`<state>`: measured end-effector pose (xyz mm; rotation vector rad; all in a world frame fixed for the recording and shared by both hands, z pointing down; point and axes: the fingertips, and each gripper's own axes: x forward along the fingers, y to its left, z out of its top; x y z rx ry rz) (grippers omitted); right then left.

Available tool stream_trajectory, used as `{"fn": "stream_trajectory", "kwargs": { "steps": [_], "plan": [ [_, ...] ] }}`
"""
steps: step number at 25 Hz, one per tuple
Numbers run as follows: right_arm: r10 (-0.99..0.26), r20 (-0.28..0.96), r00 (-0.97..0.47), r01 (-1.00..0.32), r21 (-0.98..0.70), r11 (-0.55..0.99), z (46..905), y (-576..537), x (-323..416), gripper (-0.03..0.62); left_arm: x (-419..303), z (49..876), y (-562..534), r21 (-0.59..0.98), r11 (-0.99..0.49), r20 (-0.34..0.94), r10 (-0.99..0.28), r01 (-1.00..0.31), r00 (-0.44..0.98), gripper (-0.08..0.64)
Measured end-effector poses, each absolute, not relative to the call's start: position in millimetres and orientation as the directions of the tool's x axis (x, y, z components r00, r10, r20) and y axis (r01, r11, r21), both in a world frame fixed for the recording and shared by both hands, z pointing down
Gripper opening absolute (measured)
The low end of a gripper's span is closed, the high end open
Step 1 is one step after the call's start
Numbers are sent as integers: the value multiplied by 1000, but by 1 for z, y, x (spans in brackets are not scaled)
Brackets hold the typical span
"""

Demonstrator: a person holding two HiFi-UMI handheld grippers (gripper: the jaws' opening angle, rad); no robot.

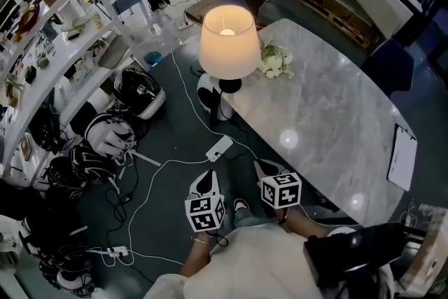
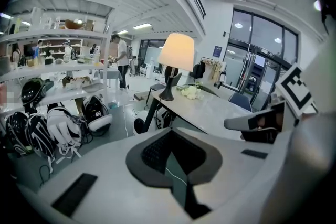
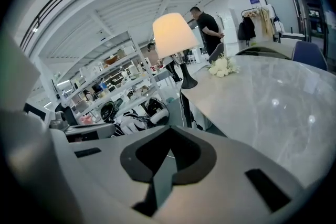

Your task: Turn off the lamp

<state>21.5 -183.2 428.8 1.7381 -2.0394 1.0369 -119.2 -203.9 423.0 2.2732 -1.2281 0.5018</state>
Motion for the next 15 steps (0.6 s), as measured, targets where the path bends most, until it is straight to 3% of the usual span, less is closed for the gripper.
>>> {"fn": "stream_trajectory", "kwargs": {
  "steps": [10,15],
  "plan": [
    [-750,630,-200,-941,-337,-32,433,-209,28,-2,-91,419,-239,258,-552,532,-604,-793,593,-3],
    [-757,645,-105,-944,-304,-129,437,-228,26,-2,-89,437,-268,287,-632,552,-506,-720,663,-3]
  ]
}}
